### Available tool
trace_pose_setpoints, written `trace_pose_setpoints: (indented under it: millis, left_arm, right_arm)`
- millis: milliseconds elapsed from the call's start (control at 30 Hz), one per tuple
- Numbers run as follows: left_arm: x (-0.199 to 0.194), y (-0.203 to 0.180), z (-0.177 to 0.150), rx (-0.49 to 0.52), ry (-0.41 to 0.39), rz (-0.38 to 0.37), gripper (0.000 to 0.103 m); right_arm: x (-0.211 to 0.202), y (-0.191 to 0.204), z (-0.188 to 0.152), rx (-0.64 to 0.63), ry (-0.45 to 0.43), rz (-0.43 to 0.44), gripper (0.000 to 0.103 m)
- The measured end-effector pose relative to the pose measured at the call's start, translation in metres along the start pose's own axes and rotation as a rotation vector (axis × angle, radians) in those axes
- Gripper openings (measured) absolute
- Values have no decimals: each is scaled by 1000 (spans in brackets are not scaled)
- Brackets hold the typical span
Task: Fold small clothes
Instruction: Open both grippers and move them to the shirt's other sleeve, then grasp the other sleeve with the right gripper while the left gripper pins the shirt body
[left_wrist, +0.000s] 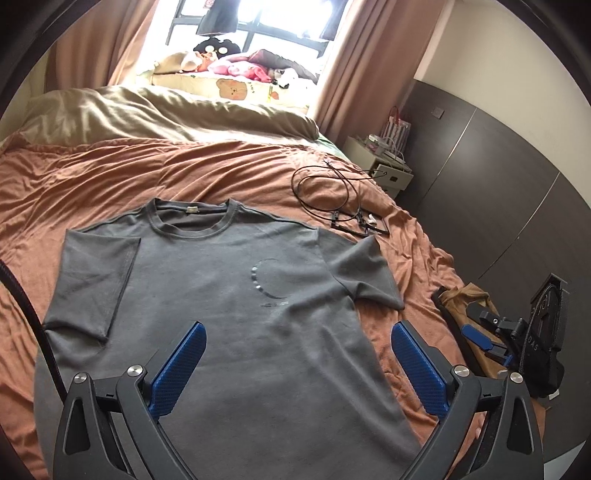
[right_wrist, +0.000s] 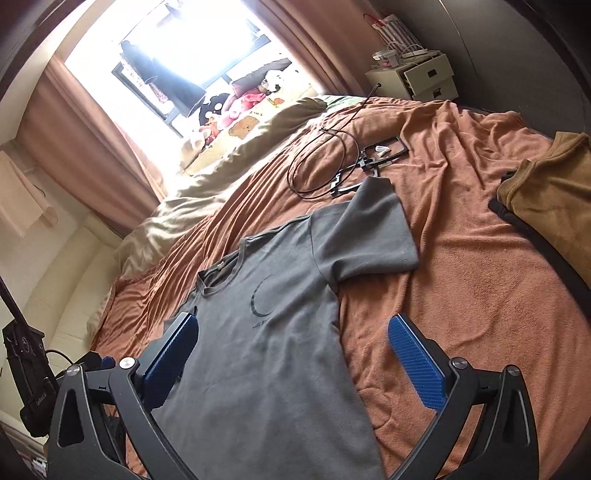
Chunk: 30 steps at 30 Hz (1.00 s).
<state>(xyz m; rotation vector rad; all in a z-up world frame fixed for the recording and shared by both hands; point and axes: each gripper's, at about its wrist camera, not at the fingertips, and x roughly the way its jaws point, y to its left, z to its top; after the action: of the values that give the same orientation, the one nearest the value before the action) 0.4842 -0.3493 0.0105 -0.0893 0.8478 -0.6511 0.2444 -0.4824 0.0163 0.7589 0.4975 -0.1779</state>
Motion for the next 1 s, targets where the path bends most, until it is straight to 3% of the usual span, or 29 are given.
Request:
trace_pose_setpoints:
  millis: [133,533,767,1000]
  left_arm:
    - [22,-14,7,12,12,-18,95]
    - [107,-35,26,13,94,-57,69]
    - [161,-40,32,14,132,-63,56]
    - [215,-43,34,-3,176,-77,39]
  right_arm:
    - [13,-21,13,35,15,20,86]
    - [81,-75,54,130,69,46,64]
    - [127,-93,76,131,94,15,62]
    - [167,-109,85,154,134,5,52]
